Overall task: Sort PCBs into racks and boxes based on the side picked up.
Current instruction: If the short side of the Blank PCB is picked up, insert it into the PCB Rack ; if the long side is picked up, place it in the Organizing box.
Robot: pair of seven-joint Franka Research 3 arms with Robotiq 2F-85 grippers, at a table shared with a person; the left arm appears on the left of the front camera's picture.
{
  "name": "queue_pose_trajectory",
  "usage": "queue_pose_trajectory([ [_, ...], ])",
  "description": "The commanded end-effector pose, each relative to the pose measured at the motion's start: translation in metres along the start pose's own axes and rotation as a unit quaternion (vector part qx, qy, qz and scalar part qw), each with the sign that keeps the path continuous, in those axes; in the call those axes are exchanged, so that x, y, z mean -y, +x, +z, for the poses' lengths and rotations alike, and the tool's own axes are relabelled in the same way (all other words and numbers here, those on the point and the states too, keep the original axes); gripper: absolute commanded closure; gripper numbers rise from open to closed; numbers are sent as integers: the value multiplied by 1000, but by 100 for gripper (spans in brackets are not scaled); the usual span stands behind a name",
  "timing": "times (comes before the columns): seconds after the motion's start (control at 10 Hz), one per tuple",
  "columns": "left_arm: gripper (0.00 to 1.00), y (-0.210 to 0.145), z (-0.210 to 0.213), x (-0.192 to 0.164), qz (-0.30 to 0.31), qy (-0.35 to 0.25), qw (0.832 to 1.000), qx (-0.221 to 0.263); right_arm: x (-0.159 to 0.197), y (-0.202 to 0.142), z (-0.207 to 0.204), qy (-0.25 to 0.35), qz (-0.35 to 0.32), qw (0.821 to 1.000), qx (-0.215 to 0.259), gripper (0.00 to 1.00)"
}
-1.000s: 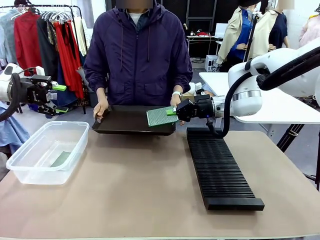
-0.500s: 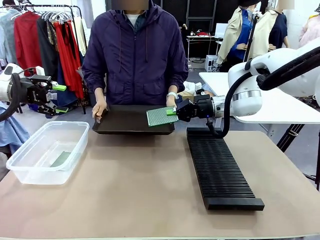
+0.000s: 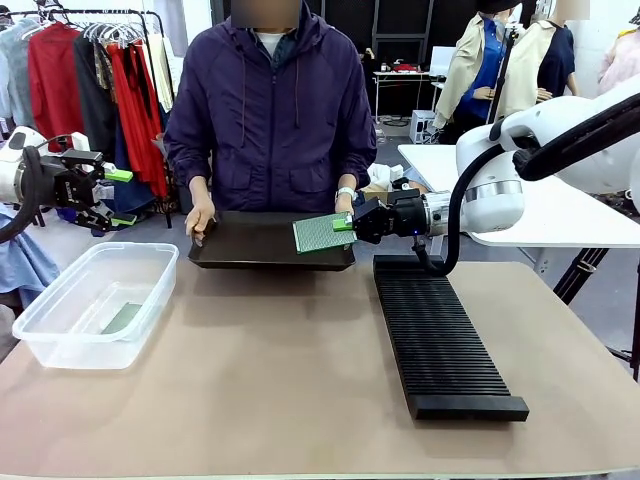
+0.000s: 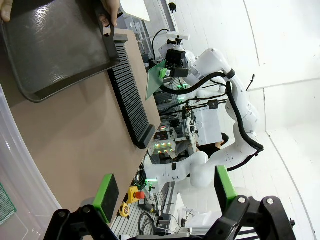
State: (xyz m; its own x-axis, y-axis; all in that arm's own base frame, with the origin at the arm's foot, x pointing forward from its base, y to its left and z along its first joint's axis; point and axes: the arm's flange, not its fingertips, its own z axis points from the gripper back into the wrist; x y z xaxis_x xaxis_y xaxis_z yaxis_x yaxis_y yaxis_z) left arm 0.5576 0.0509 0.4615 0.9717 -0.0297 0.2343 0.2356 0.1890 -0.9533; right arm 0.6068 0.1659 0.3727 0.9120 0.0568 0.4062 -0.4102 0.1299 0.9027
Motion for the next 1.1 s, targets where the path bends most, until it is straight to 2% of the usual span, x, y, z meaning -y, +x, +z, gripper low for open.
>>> queue_pose_trajectory([
  [0.0,0,-2,1,3,-1,0,1000,1,-1,0,-2,2,2,1000,7,100],
  [0.2,0,-2,1,3,-1,0,1000,1,0,0,0,0,0,1000,0,100],
  [0.3,0,-2,1,3,-1,0,1000,1,-5,1,11,8,22,1000,0,100],
  [0.6,0,-2,1,3,-1,0,1000,1,-19,2,47,55,53,997,-3,100],
  [1.0,0,-2,1,3,-1,0,1000,1,-15,-4,111,64,128,989,25,100],
])
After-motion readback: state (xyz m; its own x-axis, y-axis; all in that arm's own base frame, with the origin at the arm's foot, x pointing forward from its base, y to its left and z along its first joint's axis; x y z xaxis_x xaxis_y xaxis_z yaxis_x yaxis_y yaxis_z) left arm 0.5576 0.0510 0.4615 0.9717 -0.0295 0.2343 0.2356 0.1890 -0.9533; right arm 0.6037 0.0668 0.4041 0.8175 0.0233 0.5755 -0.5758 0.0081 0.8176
